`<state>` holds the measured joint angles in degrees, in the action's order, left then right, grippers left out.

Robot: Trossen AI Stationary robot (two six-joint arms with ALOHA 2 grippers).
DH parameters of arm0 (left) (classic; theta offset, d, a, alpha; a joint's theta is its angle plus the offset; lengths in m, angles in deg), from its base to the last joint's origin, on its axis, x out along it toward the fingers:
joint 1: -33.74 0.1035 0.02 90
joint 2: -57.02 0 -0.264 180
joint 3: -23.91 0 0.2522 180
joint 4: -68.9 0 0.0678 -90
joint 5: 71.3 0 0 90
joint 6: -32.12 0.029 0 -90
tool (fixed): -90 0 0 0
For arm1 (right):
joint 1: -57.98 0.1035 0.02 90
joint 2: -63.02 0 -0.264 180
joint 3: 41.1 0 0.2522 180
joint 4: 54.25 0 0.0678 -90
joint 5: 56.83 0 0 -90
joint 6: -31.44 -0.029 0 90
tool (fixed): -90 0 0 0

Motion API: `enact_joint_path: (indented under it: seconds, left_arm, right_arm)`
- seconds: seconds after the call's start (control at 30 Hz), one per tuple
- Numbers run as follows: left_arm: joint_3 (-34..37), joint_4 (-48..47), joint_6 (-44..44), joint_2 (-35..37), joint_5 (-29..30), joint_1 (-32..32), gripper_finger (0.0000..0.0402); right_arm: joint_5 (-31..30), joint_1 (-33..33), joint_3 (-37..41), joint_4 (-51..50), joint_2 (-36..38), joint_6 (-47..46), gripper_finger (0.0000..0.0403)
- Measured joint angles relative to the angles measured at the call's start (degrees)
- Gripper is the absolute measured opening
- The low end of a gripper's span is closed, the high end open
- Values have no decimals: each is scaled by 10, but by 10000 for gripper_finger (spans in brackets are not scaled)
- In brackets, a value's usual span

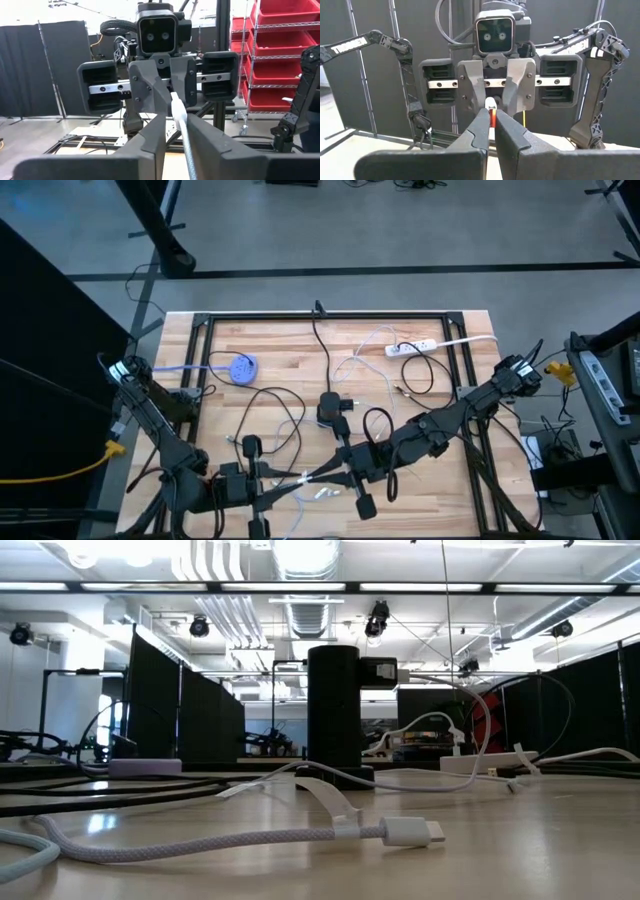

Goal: Insert USB
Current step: Insert the green charger cable into the violet outlet extension

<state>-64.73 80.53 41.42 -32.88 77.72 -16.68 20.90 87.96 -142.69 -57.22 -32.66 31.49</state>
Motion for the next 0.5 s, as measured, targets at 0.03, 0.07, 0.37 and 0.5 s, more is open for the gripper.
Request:
enact_joint_path:
  seconds: [0.03,0.07,0.37,0.5]
  left_arm:
    - [0,0,0,0,0,0,54]
    - [0,1,0,0,0,0,50]
    - [0,1,4,0,0,0,40]
    - [0,1,5,0,0,0,22]
  right_arm:
    - [-1,0,0,-1,0,0,2]
    - [-3,0,0,-1,0,0,2]
    - [-12,0,0,-7,0,0,2]
    - [-13,0,0,-7,0,0,2]
